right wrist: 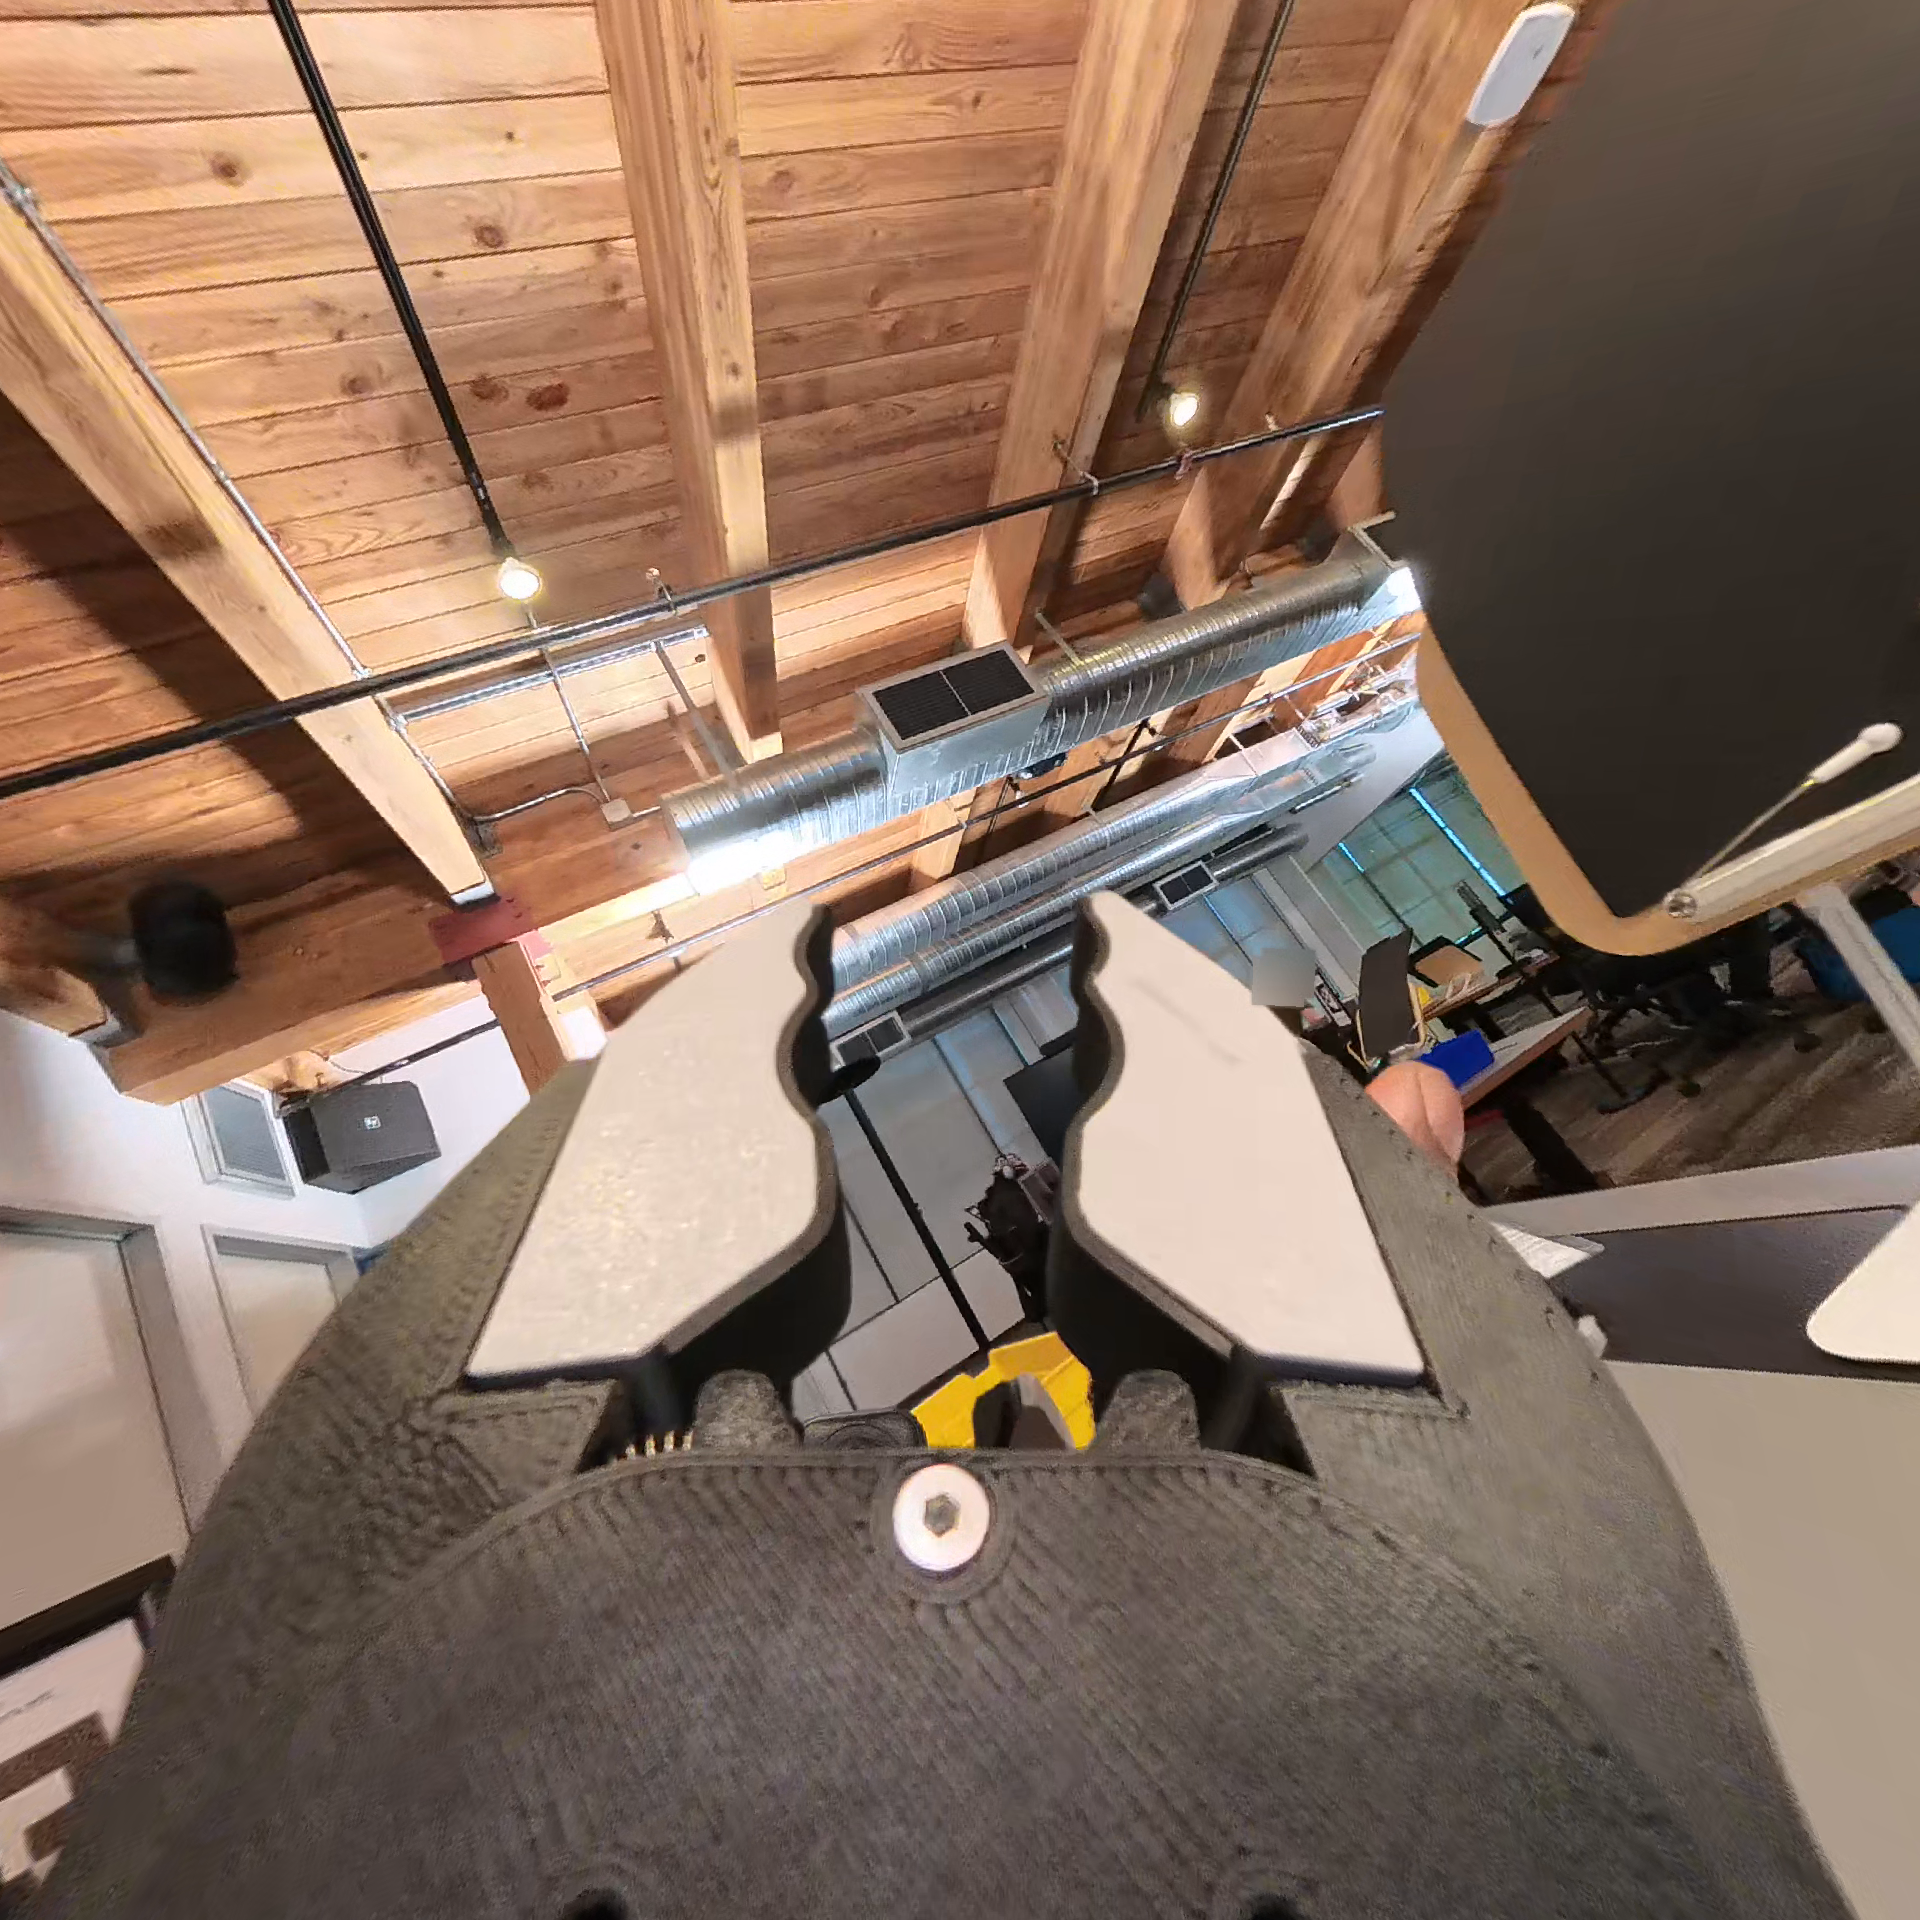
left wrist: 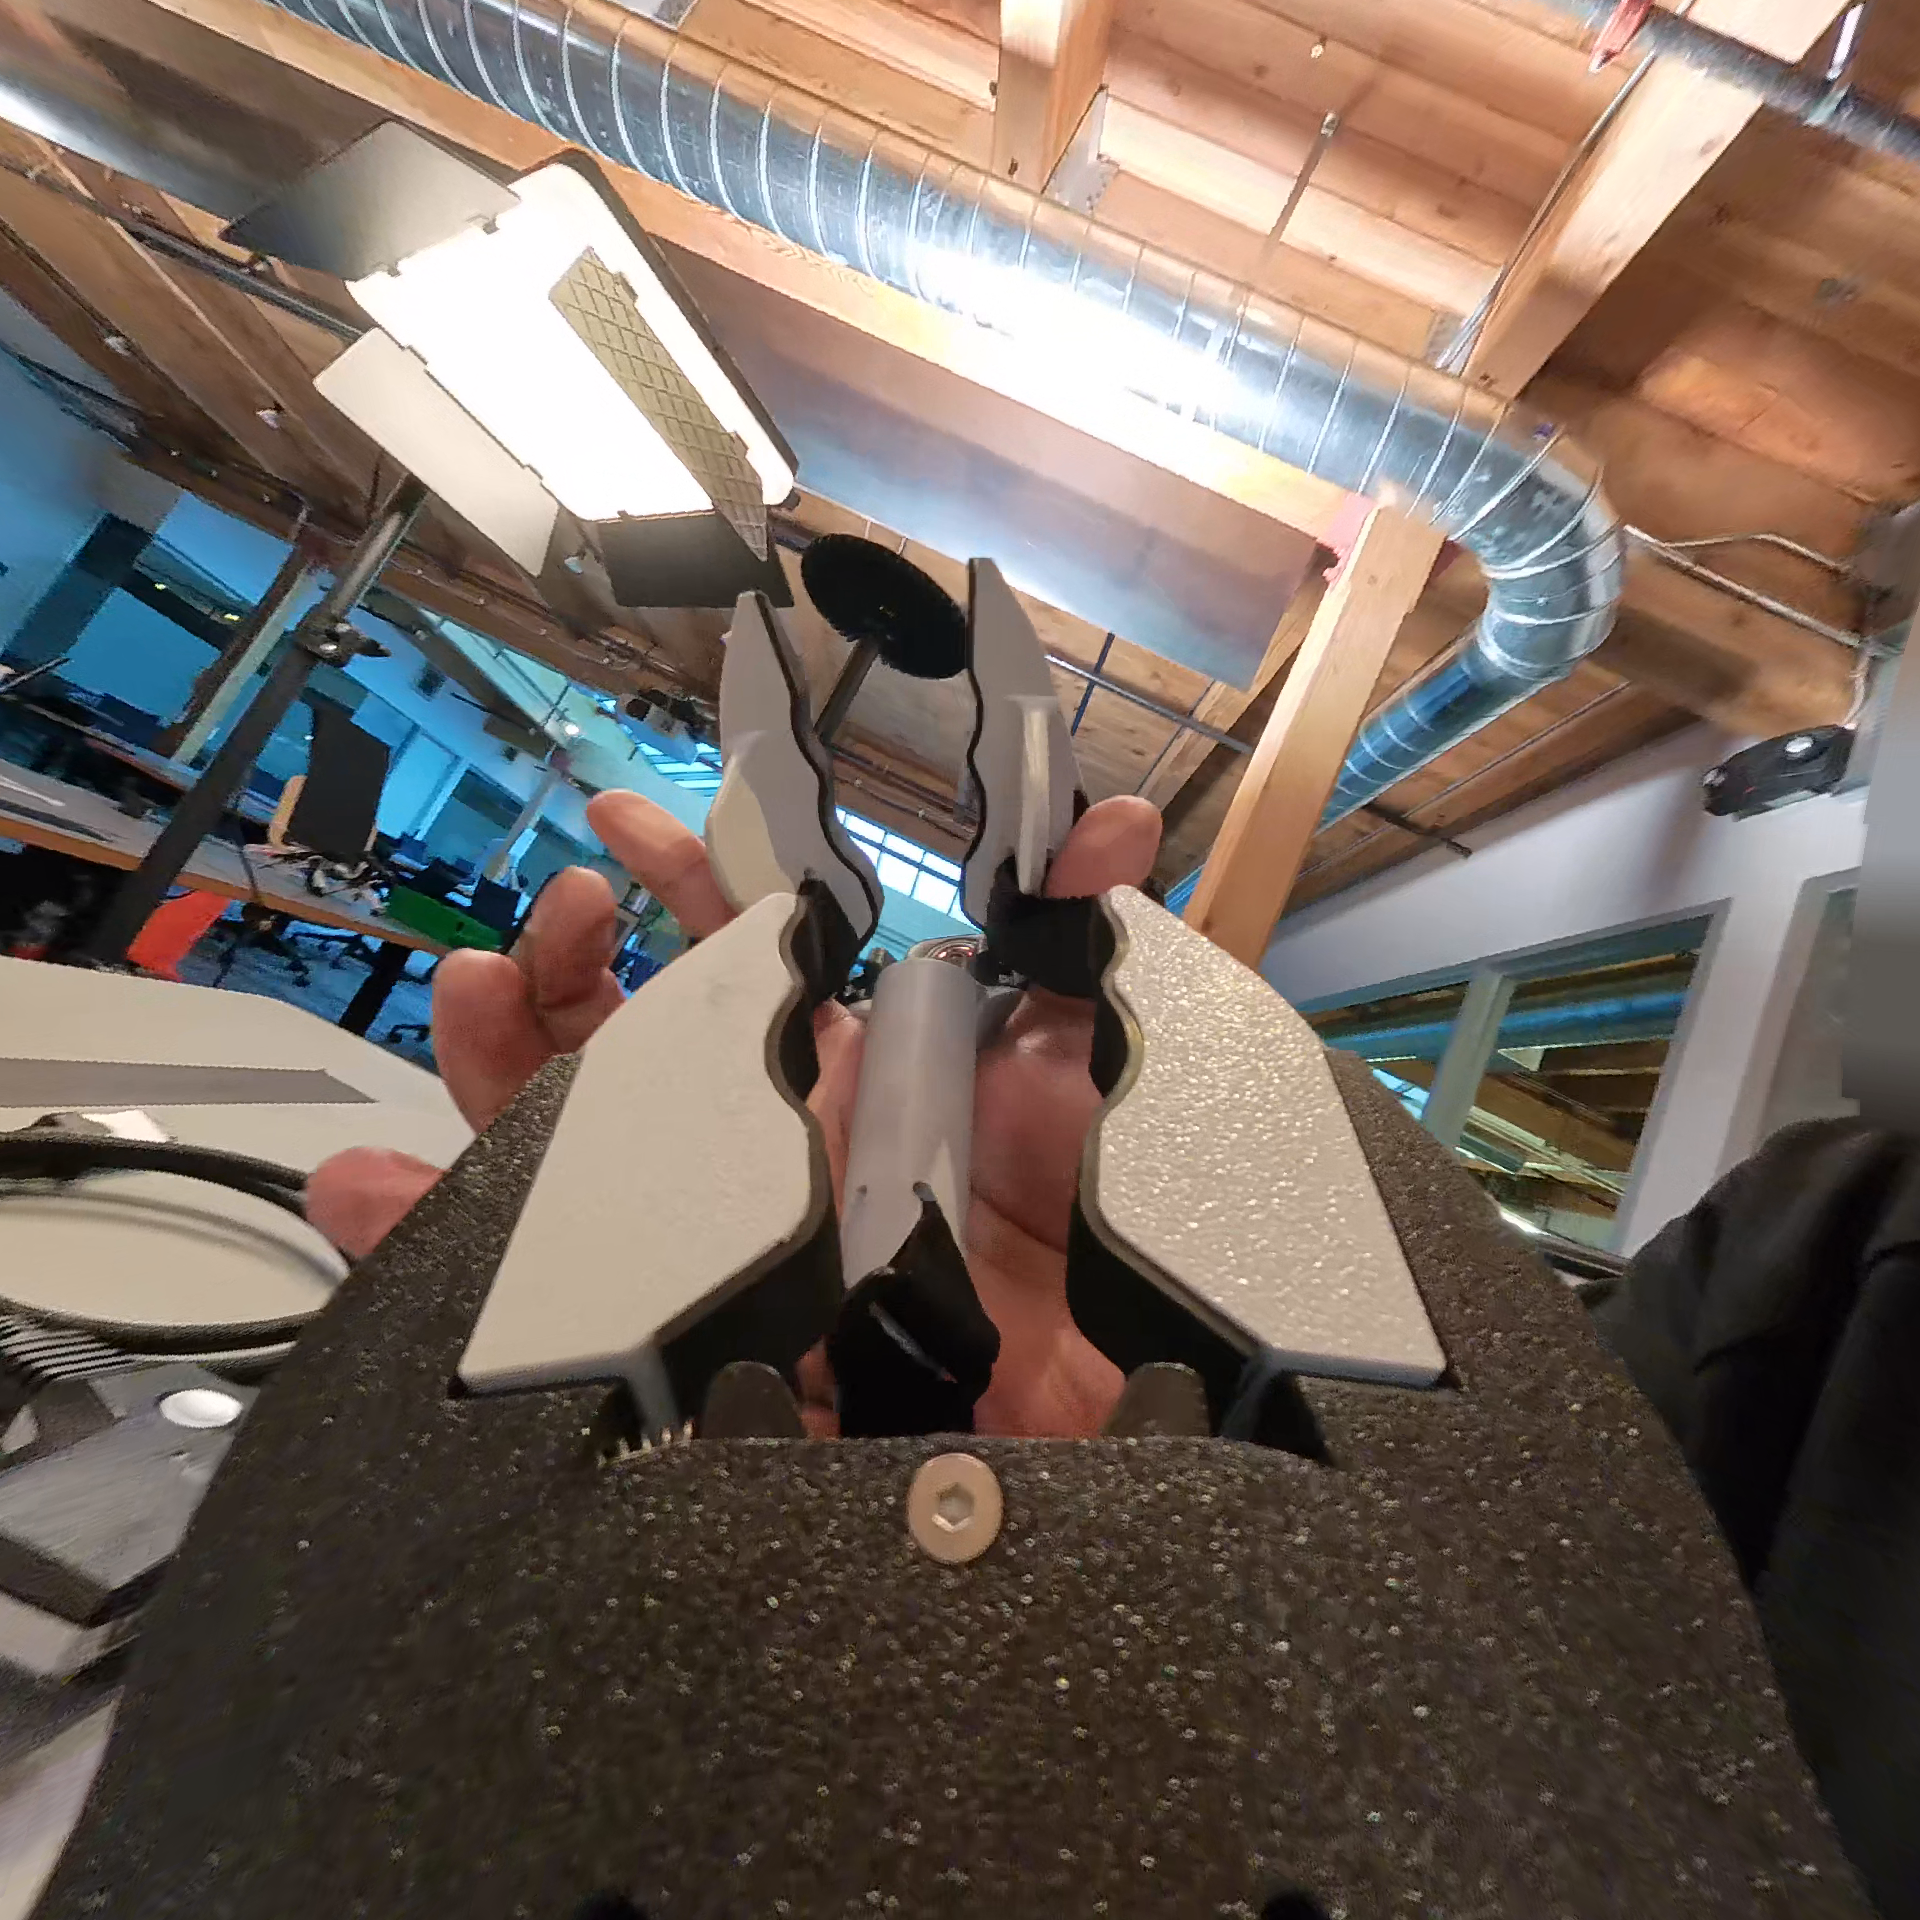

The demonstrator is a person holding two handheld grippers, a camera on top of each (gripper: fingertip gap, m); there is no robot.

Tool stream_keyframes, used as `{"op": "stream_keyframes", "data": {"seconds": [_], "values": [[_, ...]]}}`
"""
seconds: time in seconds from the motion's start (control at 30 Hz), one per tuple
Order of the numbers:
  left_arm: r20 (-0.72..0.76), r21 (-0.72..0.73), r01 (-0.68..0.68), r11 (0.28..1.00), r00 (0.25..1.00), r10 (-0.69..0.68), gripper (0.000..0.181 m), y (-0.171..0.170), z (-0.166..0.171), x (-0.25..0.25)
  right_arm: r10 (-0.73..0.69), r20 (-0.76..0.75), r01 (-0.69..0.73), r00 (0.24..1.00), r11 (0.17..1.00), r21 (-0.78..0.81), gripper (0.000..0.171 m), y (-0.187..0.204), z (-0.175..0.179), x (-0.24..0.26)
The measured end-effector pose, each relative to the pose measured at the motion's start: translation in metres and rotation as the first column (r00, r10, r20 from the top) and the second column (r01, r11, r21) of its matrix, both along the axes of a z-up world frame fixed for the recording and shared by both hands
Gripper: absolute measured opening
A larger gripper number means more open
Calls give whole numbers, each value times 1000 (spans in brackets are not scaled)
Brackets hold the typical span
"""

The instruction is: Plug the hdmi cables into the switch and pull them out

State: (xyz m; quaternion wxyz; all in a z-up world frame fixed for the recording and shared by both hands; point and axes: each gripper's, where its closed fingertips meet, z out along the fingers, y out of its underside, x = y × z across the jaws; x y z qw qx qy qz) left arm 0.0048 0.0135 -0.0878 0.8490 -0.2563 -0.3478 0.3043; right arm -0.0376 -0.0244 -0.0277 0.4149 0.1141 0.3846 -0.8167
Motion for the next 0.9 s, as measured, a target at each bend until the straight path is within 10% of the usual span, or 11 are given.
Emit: {"op": "stream_keyframes", "data": {"seconds": [0.43,0.6,0.9], "values": [[58,47,-141,989,989,139,45,-54,-12,7,-144,-219,162,965,985,67,21,-7,-22,-15],[188,-308,-328,893,899,395,47,-86,-18,14,-5,-606,186,796,954,237,27,-25,-91,-2],[520,-682,22,731,718,464,39,-95,-98,4,448,-806,60,387,860,507,40,-16,-179,38]]}}
